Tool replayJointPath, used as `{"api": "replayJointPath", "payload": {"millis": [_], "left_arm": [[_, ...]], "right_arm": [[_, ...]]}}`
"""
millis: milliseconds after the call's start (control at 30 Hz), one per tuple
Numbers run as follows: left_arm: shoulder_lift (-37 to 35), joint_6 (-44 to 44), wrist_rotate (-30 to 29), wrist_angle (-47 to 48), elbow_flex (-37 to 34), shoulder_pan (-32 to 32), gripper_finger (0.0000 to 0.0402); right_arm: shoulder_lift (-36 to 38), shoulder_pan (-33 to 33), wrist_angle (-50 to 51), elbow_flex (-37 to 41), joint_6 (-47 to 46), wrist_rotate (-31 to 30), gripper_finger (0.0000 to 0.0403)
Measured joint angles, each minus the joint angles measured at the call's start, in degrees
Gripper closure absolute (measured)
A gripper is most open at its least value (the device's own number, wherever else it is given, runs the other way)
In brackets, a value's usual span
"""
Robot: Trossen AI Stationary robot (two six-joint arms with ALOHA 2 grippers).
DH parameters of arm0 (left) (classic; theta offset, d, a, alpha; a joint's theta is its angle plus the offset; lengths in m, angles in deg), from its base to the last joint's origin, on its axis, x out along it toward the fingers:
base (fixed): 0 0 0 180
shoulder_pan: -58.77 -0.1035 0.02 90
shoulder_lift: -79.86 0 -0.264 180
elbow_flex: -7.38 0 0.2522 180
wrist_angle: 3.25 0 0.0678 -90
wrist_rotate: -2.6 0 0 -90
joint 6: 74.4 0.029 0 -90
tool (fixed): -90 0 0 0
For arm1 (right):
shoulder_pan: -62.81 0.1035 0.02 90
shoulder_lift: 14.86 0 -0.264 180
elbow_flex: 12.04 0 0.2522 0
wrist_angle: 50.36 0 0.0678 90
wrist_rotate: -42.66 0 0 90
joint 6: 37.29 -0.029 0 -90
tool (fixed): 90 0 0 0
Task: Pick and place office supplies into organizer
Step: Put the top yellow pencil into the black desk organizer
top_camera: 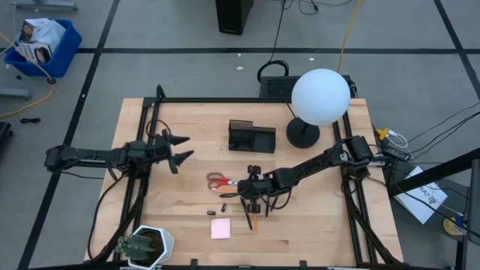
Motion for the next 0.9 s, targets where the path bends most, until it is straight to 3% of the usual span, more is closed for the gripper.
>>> {"api": "replayJointPath", "payload": {"millis": [500, 600, 700, 900], "left_arm": [[0.0, -3.0, 1.6, -4.0, 0.0, 0.0, 0.0096], [0.0, -6.7, 2.0, -3.9, 0.0, 0.0, 0.0096], [0.0, -9.4, 7.1, -3.9, 0.0, 0.0, 0.0096], [0.0, -14.1, 16.6, -6.8, 0.0, 0.0, 0.0096]], "right_arm": [[0.0, -1.3, -13.7, 0.0, -0.7, -3.4, 0.0386], [0.1, -1.8, -14.5, 0.0, -0.7, -7.6, 0.0386], [0.1, -2.4, -14.5, 0.0, -1.0, -11.5, 0.0385], [0.1, -3.2, -17.0, 0.0, -1.0, -12.2, 0.0384]]}}
